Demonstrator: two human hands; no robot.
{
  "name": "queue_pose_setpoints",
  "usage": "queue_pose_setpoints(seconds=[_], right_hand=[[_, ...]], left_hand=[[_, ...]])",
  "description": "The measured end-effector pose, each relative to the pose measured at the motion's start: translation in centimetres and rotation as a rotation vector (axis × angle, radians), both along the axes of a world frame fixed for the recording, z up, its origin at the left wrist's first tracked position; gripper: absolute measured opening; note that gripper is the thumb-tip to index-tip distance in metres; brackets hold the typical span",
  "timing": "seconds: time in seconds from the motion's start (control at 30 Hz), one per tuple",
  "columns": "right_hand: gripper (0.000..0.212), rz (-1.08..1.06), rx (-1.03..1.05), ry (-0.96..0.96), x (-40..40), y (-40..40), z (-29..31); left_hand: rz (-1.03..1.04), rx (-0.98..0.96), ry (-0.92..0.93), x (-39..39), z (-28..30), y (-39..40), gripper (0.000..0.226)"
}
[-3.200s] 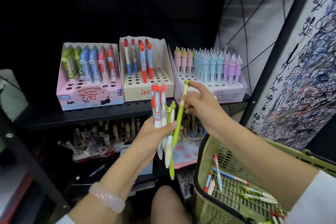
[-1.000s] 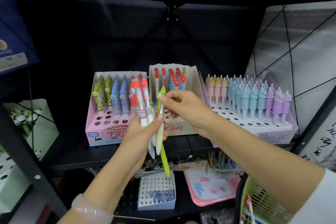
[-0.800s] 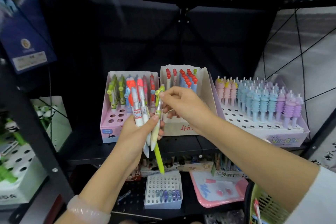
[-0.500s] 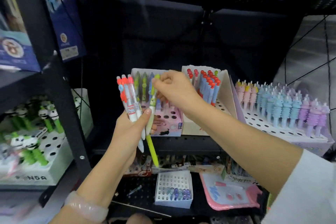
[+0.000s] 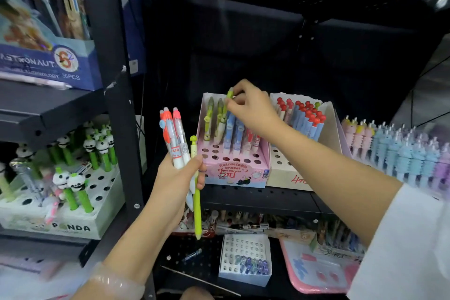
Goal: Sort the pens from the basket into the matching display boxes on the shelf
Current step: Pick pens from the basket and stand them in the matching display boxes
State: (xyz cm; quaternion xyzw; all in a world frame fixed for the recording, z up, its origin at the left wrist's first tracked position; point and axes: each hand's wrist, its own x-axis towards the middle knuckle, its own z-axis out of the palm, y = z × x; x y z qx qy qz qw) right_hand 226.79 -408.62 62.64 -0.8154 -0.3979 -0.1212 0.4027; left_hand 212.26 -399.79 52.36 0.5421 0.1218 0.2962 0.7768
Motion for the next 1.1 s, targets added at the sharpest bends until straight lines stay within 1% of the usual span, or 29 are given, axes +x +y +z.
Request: queue_pose_setpoints(seconds=[0.1,0.17,0.2,0.3,0.37,0.43,0.5,0.57,0.6,0.63,0.67,0.73,0.77,0.8,0.83,0.87,0.97,1.03,1.1], right_hand=[[0.008,-0.005,-0.012,0.016,0.2,0.1,0.0],[0.010,0.007,-0.129,-0.046,0.2,0.4,-0.4],[0.015,-0.016,-0.210,-0.112,0.2,0.6,-0.7],[0.029,-0.165,-0.401,-0.268,0.2,1.2,-0.7],[0.034,-0.224,-0.497,-0.292,0.1,1.4,-0.5],[0.036,-0.216,-0.526,-0.267,-0.2,1.3,-0.4],[0.037,-0.185,-0.441,-0.279,-1.0,0.5,-0.5],[0.032,-0.111,-0.255,-0.326,-2.3,-0.7,-0.7],[0.027,-0.042,-0.165,-0.292,-3.2,-1.4,-1.0],[0.023,0.034,-0.108,-0.198,-4.2,-2.2,-1.2],[0.022,0.103,-0.099,-0.061,-5.1,-2.9,-1.6],[0.022,0.220,-0.129,0.263,-6.4,-4.5,-2.1],[0.021,0.270,-0.108,0.413,-6.7,-5.3,-2.3],[0.019,0.308,-0.055,0.531,-6.9,-6.2,-2.4],[0.018,0.318,0.000,0.591,-6.8,-7.0,-2.4],[0.016,0.297,0.034,0.596,-6.6,-7.7,-2.2],[0.015,0.125,0.062,0.434,-5.4,-9.8,-2.6],[0.012,0.040,0.162,0.383,-4.2,-11.4,-2.7],[0.010,-0.027,0.286,0.344,-2.9,-13.4,-2.3]], left_hand=[[-0.001,0.000,-0.001,0.0,0.0,0.0,0.008],[0.003,-0.005,-0.007,-0.1,0.1,0.0,0.008],[0.000,-0.007,-0.009,-0.1,0.2,-0.1,0.007],[-0.011,-0.005,-0.011,-0.4,0.4,-0.3,0.007],[-0.009,0.002,-0.013,-0.6,0.6,-0.5,0.007],[-0.010,0.014,-0.021,-0.7,1.0,-0.7,0.007],[-0.014,0.024,-0.026,-0.7,1.2,-0.9,0.007],[-0.022,0.032,-0.038,-0.5,1.5,-1.4,0.005],[-0.033,0.037,-0.047,-0.4,1.6,-1.6,0.003],[-0.046,0.043,-0.056,-0.3,1.8,-2.0,0.001],[-0.056,0.050,-0.061,0.0,1.9,-2.4,0.002],[-0.063,0.066,-0.062,0.6,2.0,-3.4,0.006],[-0.063,0.073,-0.059,1.0,2.1,-4.0,0.009],[-0.068,0.081,-0.058,1.4,2.1,-4.6,0.010],[-0.081,0.088,-0.059,1.8,2.2,-5.3,0.010],[-0.100,0.093,-0.060,2.2,2.2,-6.1,0.009],[-0.169,0.101,-0.036,3.6,2.1,-8.3,0.003],[-0.227,0.109,0.004,4.4,1.8,-9.8,0.012],[-0.270,0.110,0.065,5.2,1.6,-11.0,0.015]])
